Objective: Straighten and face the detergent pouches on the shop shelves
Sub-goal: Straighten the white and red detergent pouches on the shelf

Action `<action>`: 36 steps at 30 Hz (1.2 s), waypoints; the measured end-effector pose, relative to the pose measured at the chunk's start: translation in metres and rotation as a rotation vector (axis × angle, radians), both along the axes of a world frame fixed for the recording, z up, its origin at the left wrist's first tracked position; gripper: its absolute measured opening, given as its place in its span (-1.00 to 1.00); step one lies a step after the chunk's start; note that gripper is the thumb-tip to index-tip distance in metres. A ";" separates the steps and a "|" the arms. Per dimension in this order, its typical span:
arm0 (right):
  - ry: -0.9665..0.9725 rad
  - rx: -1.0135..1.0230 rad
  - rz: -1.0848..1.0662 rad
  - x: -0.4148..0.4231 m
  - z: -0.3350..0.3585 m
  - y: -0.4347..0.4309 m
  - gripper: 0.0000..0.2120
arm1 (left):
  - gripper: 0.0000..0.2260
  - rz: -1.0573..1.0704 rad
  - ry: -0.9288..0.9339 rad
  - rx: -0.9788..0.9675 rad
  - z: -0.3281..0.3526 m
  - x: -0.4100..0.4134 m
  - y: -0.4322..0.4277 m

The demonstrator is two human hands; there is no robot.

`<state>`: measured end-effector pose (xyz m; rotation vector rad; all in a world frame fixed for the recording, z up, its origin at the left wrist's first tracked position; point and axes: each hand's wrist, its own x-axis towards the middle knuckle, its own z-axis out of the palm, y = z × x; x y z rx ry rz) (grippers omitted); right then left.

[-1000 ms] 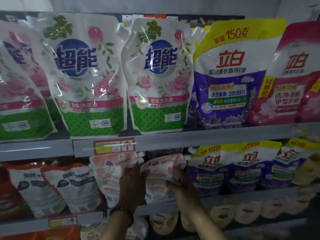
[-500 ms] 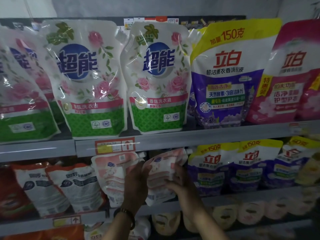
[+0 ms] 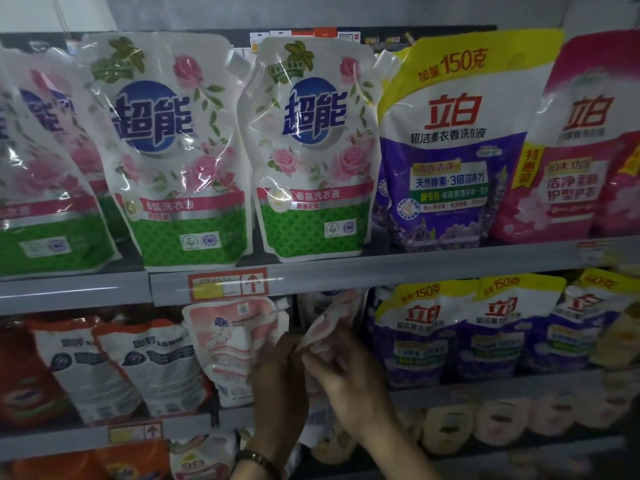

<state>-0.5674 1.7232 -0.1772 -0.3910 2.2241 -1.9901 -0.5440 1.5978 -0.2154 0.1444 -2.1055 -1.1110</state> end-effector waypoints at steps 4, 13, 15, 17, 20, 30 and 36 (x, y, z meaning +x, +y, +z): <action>0.079 0.165 -0.054 0.004 0.007 -0.006 -0.66 | -0.68 0.013 0.021 -0.126 0.000 0.006 0.015; 0.220 0.201 -0.342 0.000 0.001 -0.016 -0.70 | -0.66 -0.063 -0.048 -0.116 0.003 0.011 0.033; 0.234 0.257 -0.384 -0.006 -0.003 -0.013 -0.65 | -0.58 -0.100 -0.058 -0.041 0.001 0.011 0.035; 0.195 0.274 -0.397 -0.012 -0.007 -0.007 -0.63 | -0.71 -0.155 -0.045 -0.037 0.004 0.014 0.038; 0.147 0.177 -0.373 -0.020 -0.006 0.006 -0.76 | -0.69 -0.370 -0.048 0.078 0.010 0.021 0.041; 0.302 0.222 -0.190 -0.052 0.002 0.038 -0.69 | -0.85 -0.345 -0.239 0.541 -0.008 -0.015 -0.013; 0.246 0.262 -0.039 -0.066 0.007 0.052 -0.62 | -0.79 -0.476 -0.447 0.560 -0.005 -0.034 -0.036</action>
